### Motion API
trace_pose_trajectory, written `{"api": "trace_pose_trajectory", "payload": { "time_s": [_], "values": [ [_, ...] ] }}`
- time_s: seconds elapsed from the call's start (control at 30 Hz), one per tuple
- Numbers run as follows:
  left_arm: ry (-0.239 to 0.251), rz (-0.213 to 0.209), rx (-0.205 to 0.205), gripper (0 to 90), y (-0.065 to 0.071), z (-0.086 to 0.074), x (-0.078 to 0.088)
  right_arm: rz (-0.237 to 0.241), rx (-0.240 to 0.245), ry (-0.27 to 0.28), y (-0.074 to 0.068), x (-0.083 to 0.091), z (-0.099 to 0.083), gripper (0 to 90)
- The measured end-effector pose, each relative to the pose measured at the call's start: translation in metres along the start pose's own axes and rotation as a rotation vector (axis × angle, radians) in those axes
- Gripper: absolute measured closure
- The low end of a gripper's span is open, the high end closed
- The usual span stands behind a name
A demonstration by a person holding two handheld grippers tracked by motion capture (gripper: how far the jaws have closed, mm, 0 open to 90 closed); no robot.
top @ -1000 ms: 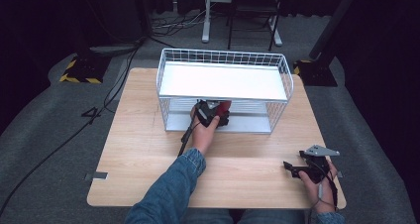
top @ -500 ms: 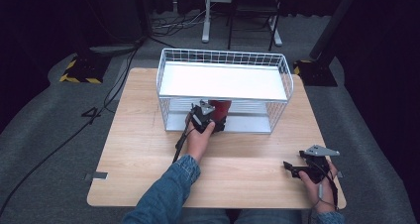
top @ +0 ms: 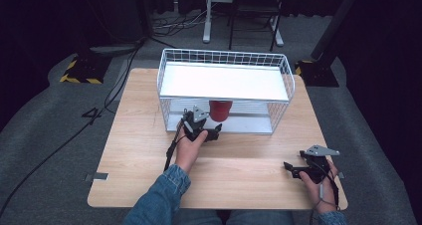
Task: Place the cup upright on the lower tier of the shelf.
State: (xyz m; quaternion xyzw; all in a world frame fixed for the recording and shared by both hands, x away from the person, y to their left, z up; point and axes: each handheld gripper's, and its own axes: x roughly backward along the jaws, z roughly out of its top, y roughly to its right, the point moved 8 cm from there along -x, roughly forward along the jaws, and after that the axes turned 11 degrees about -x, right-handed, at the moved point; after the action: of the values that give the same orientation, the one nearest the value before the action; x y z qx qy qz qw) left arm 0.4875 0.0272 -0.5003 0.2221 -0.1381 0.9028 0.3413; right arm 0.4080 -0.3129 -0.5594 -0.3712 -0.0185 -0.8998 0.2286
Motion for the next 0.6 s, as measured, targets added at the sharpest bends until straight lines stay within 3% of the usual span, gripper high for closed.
{"api": "trace_pose_trajectory", "payload": {
  "time_s": [0.3,0.47,0.6],
  "values": [
    [0.018,-0.010,0.007,15.9,0.003,-0.006,0.033,0.017,0.013,-0.003,-0.007,-0.001,0.000,13.9],
    [0.003,-0.010,-0.041,15.5,0.005,-0.007,0.056,0.032,0.032,-0.007,-0.014,-0.006,0.003,13.9],
    [0.001,-0.014,-0.050,15.5,0.005,-0.009,0.072,0.045,0.041,-0.009,-0.018,-0.010,0.006,13.9]
  ]
}}
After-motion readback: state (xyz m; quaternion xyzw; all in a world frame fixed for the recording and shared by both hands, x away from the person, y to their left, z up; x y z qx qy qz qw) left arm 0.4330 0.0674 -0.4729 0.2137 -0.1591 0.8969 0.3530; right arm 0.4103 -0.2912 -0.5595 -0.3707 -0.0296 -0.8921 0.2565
